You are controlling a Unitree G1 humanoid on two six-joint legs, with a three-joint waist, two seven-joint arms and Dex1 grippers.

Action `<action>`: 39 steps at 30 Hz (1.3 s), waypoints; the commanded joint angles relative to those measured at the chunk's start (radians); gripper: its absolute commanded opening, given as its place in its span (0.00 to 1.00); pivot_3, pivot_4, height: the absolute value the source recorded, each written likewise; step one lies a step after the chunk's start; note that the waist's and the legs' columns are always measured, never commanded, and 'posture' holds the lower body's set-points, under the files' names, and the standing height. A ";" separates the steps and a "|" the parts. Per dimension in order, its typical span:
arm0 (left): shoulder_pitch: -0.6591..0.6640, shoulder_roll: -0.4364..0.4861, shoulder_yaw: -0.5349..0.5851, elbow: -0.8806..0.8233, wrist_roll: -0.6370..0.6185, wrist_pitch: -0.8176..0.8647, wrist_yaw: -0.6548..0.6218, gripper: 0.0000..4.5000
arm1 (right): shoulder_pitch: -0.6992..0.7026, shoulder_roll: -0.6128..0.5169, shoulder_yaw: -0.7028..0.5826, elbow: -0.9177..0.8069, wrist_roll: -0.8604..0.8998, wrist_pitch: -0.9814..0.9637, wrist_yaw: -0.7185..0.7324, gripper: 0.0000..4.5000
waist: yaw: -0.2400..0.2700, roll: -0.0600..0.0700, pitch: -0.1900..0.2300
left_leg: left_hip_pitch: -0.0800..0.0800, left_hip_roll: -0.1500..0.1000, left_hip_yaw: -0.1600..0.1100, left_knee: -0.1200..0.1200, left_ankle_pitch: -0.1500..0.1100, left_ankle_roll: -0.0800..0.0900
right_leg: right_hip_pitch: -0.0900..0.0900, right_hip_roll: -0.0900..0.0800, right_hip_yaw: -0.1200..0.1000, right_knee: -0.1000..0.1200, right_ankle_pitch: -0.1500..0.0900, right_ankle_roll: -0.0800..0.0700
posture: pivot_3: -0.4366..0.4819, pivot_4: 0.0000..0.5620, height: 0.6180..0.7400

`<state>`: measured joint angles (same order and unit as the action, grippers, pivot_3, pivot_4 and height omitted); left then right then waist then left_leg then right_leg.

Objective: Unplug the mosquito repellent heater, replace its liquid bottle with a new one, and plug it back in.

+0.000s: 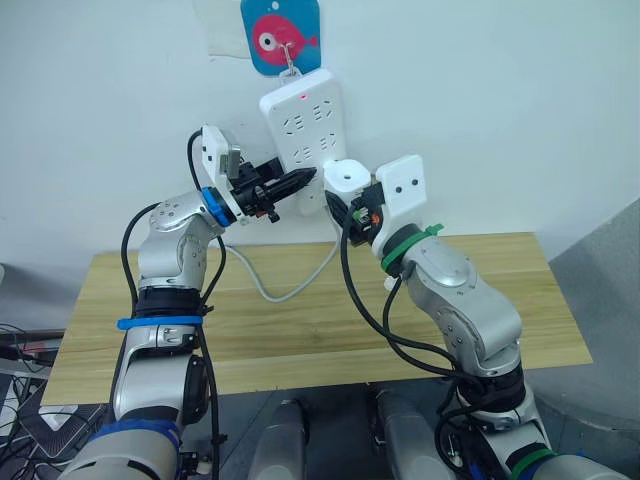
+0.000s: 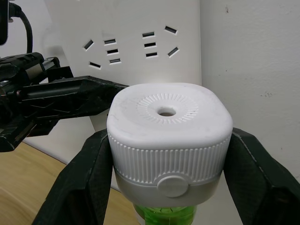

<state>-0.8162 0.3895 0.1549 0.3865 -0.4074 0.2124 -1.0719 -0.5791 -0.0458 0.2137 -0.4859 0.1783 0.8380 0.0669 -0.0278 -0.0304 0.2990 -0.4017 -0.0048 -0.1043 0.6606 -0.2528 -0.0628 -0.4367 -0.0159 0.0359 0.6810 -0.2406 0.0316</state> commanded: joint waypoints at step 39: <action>-0.014 -0.011 -0.078 -0.024 -0.024 -0.028 -0.069 0.29 | 0.107 -0.080 -0.183 -0.411 0.128 0.398 0.090 1.00 | 0.027 0.000 0.000 | -0.015 -0.002 -0.009 -0.002 0.000 0.000 | -0.006 -0.006 -0.011 -0.007 0.001 -0.002 | 0.62 0.47 1.00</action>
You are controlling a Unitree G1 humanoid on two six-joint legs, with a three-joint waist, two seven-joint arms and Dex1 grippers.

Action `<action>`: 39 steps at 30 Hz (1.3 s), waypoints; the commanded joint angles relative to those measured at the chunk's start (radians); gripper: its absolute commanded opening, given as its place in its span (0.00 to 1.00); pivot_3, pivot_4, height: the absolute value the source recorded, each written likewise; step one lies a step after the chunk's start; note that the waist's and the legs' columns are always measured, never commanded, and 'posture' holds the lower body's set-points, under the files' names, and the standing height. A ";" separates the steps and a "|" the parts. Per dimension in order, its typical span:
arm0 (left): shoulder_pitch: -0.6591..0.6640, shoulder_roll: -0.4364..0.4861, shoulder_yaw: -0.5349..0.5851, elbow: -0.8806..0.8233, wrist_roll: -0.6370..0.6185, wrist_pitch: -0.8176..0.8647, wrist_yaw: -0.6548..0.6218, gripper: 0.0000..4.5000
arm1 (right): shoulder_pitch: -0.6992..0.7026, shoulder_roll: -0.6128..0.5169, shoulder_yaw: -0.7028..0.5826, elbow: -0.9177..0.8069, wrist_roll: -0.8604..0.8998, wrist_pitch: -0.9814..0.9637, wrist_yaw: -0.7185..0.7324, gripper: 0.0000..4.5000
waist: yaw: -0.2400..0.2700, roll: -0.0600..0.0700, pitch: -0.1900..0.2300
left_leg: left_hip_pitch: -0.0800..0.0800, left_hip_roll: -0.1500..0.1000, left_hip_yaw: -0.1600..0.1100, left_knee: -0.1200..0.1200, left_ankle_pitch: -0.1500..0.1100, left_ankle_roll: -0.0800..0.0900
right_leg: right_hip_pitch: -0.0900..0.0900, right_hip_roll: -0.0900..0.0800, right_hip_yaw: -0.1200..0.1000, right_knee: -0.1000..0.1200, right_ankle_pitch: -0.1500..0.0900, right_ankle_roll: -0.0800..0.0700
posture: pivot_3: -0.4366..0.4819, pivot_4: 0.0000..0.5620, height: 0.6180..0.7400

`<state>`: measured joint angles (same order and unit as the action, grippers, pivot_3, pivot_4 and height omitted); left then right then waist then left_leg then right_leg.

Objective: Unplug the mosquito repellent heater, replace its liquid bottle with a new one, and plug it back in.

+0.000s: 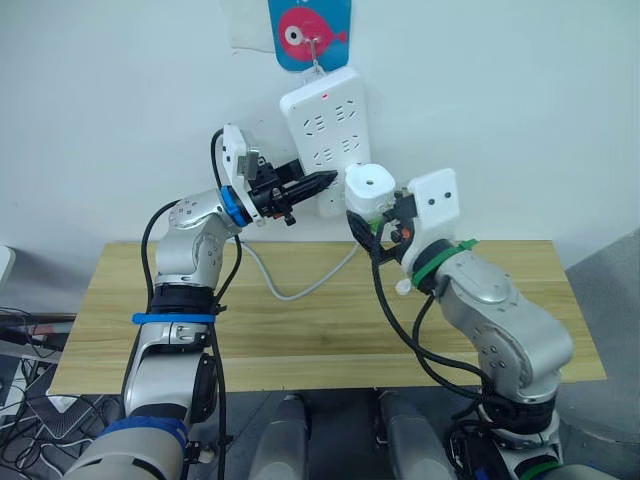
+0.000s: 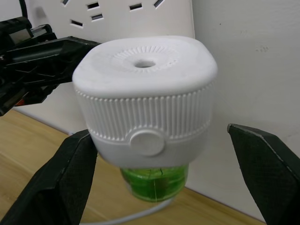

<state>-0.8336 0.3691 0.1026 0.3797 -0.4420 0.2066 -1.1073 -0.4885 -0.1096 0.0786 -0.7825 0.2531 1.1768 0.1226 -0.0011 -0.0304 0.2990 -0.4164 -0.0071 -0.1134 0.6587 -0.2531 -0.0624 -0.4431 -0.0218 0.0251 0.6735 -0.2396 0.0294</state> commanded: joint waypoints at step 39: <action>0.701 0.191 0.107 -0.800 -0.195 0.033 0.125 1.00 | 0.031 -0.213 0.045 0.053 0.164 -0.271 0.210 0.01 | 0.058 0.002 0.002 | 0.000 0.001 -0.008 0.000 0.001 -0.001 | 0.003 -0.001 -0.009 0.001 -0.003 -0.003 | 0.75 0.51 1.00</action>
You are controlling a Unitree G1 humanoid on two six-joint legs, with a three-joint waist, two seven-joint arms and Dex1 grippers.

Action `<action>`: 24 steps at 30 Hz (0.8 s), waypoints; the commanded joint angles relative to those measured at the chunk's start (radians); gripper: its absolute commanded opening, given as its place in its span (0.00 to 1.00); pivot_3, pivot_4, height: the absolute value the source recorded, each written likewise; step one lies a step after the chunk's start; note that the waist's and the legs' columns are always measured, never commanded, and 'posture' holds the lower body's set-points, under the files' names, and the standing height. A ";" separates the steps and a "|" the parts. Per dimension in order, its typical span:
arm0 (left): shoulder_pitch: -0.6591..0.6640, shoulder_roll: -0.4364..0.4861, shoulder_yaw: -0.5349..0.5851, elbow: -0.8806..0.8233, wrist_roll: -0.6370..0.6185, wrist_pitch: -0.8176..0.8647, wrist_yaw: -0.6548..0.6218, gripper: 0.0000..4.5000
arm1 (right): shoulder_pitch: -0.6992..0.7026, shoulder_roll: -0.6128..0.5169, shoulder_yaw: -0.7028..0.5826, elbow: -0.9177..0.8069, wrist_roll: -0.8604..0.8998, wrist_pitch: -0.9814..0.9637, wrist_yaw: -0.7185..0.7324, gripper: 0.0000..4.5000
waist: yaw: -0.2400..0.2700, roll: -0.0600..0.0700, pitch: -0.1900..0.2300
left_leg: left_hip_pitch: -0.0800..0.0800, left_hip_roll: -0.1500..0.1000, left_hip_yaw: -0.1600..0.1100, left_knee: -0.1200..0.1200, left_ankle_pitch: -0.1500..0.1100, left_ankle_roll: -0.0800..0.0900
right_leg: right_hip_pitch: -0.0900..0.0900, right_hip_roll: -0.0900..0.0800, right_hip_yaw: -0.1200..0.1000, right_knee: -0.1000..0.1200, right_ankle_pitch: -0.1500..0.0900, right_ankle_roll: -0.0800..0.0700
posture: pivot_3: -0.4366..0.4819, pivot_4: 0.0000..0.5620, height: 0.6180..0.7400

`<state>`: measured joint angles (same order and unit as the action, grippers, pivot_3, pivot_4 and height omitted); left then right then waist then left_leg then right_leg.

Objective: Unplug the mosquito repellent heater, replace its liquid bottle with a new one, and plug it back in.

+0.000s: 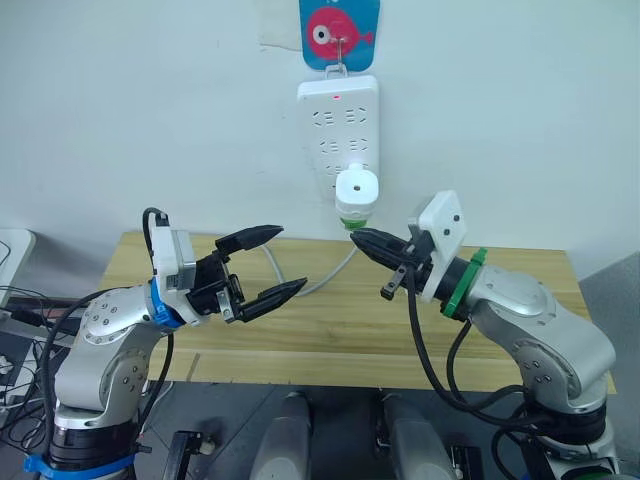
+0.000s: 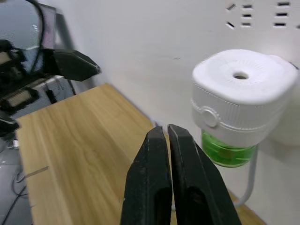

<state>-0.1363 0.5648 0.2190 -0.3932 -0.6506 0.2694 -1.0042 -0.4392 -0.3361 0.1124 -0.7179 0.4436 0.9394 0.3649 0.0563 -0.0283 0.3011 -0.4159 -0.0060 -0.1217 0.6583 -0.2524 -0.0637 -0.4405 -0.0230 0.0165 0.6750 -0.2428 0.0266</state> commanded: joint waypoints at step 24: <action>-0.050 -0.006 -0.061 0.014 0.020 -0.054 0.024 1.00 | -0.049 0.051 0.068 0.039 -0.141 -0.068 -0.112 0.01 | -0.001 0.000 0.000 | 0.000 0.000 0.000 0.000 0.000 0.000 | 0.000 0.001 0.000 0.000 0.000 0.000 | 0.75 0.51 1.00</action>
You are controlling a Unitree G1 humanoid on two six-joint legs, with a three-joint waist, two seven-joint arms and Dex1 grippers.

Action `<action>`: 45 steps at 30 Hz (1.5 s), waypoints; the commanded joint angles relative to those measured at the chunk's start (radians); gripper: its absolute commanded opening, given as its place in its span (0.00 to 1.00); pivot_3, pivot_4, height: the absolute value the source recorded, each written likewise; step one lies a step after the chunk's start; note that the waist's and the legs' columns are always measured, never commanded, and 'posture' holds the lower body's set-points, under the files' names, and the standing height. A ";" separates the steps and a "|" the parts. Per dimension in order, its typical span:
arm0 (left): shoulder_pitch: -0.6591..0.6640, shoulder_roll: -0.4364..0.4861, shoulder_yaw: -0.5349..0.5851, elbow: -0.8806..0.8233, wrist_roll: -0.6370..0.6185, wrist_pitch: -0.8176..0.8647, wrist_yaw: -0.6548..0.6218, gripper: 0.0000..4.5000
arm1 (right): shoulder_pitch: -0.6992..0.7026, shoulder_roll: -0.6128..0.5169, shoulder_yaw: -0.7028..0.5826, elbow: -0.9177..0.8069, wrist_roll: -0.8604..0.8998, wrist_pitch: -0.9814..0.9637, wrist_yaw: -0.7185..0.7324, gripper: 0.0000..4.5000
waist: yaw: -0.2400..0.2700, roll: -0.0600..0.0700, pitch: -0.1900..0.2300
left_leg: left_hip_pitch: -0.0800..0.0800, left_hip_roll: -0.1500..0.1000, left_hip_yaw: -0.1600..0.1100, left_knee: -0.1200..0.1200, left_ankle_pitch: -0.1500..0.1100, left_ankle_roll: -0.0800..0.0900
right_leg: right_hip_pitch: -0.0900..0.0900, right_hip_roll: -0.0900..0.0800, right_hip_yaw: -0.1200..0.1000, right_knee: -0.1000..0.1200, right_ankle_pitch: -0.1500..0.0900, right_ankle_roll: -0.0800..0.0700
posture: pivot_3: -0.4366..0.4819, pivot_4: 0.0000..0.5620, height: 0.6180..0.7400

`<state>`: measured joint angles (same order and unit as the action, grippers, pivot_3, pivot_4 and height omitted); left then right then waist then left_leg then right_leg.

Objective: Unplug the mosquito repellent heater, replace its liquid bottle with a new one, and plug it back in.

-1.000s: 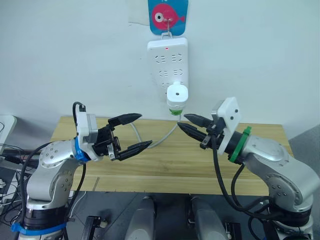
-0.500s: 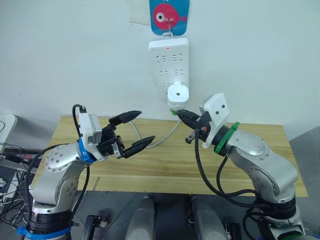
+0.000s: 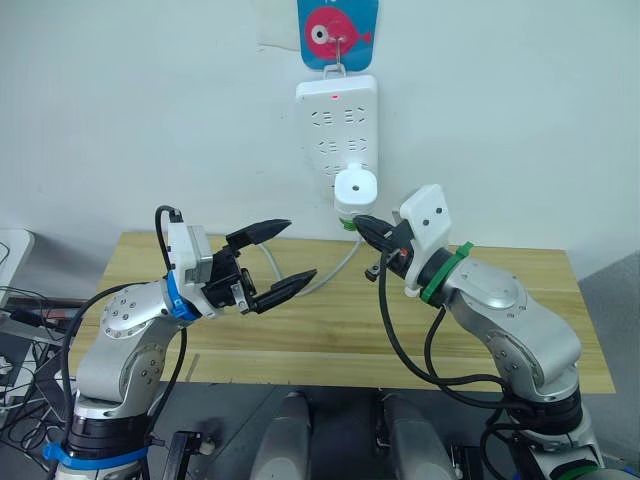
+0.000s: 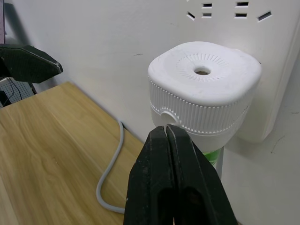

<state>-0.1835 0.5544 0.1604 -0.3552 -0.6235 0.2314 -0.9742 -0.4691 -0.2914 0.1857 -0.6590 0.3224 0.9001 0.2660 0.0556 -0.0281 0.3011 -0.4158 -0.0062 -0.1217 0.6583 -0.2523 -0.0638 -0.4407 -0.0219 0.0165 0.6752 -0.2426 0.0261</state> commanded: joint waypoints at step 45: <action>-0.041 0.043 -0.037 0.024 0.177 -0.031 0.108 1.00 | 0.209 -0.290 -0.308 -0.245 0.229 -0.017 0.254 0.98 | 0.003 0.000 0.000 | 0.000 -0.001 0.000 -0.002 0.002 -0.003 | 0.000 0.002 -0.001 -0.001 -0.001 0.001 | 0.75 0.50 1.00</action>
<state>-0.2200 0.5771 0.1178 -0.3003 -0.4531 0.2098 -0.8645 -0.2652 -0.5635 -0.0771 -0.8776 0.5326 0.9447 0.4831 0.0589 -0.0282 0.3012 -0.4157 -0.0068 -0.1222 0.6562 -0.2503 -0.0670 -0.4406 -0.0202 0.0153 0.6742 -0.2434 0.0275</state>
